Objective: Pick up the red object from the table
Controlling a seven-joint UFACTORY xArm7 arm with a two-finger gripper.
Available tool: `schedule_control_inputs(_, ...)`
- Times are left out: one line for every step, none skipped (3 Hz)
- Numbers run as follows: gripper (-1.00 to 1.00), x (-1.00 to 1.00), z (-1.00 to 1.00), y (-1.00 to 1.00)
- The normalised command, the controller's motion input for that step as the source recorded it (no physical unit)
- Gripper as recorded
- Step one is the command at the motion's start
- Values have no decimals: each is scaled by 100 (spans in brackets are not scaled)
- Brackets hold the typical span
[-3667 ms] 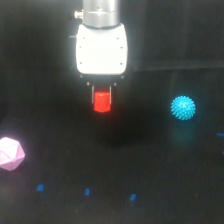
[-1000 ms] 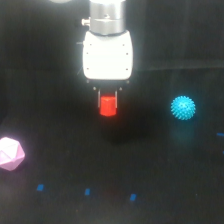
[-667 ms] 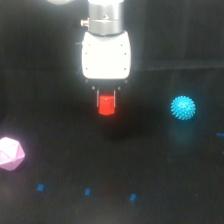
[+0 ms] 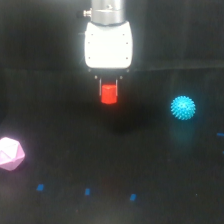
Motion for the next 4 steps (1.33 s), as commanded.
schedule_control_inputs(-100,-2,15,-3)
schedule_control_inputs(-100,-11,-56,-16)
schedule_control_inputs(-67,-21,-76,-61)
schedule_control_inputs(-100,40,-1,-4)
